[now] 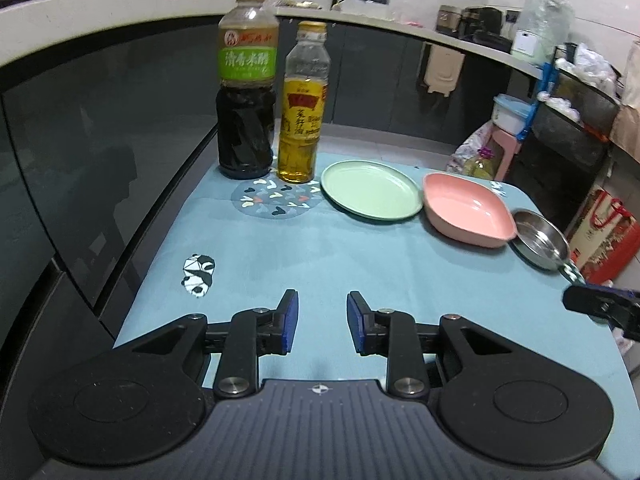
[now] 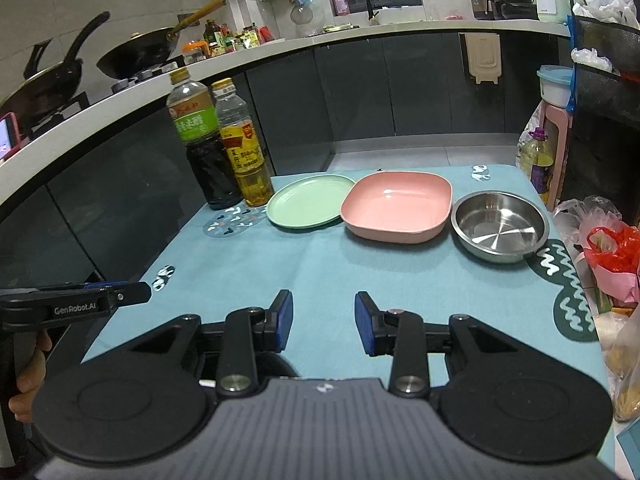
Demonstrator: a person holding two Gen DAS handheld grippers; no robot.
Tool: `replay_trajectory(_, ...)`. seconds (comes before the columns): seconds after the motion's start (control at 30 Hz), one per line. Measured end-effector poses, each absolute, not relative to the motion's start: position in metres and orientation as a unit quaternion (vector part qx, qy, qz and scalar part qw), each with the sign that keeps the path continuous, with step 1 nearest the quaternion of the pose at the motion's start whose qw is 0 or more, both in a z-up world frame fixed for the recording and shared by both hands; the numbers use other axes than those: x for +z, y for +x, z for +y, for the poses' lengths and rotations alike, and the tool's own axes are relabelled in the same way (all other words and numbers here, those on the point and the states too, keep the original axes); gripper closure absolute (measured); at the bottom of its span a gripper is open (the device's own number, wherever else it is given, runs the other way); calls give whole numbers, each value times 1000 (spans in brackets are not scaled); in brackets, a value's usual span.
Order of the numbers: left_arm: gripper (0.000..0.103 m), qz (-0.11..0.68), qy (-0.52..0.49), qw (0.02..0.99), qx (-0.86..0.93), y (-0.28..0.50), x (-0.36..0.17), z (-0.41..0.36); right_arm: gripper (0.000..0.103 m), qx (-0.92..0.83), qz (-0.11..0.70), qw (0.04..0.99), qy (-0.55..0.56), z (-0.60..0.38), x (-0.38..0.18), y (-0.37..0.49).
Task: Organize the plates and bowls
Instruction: 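Move both grippers toward the rim of the green plate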
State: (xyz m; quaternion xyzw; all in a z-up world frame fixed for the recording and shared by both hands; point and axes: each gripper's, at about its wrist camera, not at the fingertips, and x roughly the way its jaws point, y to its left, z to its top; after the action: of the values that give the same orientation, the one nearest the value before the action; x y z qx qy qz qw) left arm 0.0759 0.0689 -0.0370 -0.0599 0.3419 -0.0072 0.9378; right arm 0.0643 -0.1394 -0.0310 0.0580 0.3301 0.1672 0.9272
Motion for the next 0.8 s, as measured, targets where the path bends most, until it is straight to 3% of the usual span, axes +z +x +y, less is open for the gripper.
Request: replay_trajectory(0.8, 75, 382, -142, 912, 36, 243, -76, 82, 70, 171, 383, 905, 70, -123, -48, 170)
